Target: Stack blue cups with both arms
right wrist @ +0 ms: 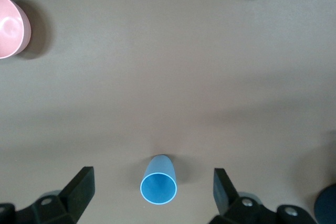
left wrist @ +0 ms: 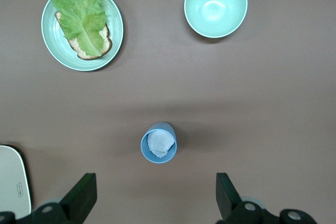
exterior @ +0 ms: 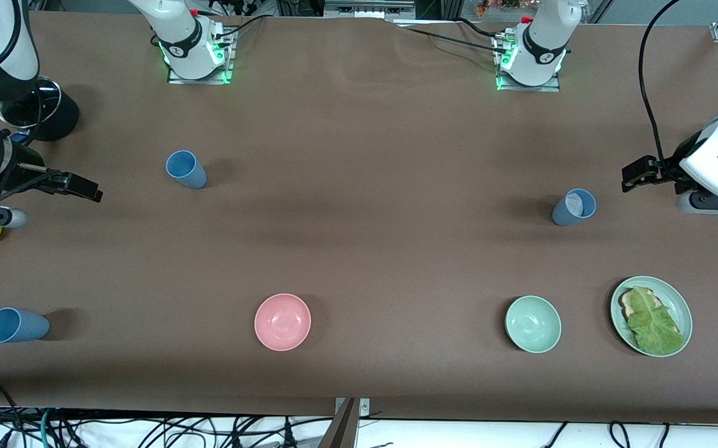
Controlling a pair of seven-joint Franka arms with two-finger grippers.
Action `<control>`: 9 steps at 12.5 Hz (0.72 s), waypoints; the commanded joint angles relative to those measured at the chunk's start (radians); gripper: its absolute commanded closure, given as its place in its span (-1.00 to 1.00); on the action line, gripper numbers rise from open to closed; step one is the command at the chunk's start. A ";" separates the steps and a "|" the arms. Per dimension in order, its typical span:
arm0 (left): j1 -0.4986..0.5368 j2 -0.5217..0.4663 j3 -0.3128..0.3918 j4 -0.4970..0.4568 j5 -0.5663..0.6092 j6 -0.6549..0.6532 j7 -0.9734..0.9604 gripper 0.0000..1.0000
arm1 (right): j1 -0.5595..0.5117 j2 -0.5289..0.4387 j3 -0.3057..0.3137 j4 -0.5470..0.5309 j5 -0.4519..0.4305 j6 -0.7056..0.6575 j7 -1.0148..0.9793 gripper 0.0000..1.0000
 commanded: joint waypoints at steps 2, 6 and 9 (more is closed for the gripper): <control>0.003 0.001 -0.003 0.005 -0.011 -0.001 0.014 -1.00 | 0.002 0.008 -0.002 0.017 0.014 -0.003 0.000 -1.00; 0.003 0.001 -0.003 0.003 -0.011 -0.001 0.014 -1.00 | 0.002 0.008 -0.002 0.017 0.016 -0.001 0.000 -1.00; 0.003 0.001 -0.003 0.003 -0.011 -0.001 0.014 -1.00 | 0.002 0.008 -0.002 0.017 0.016 -0.001 0.000 -1.00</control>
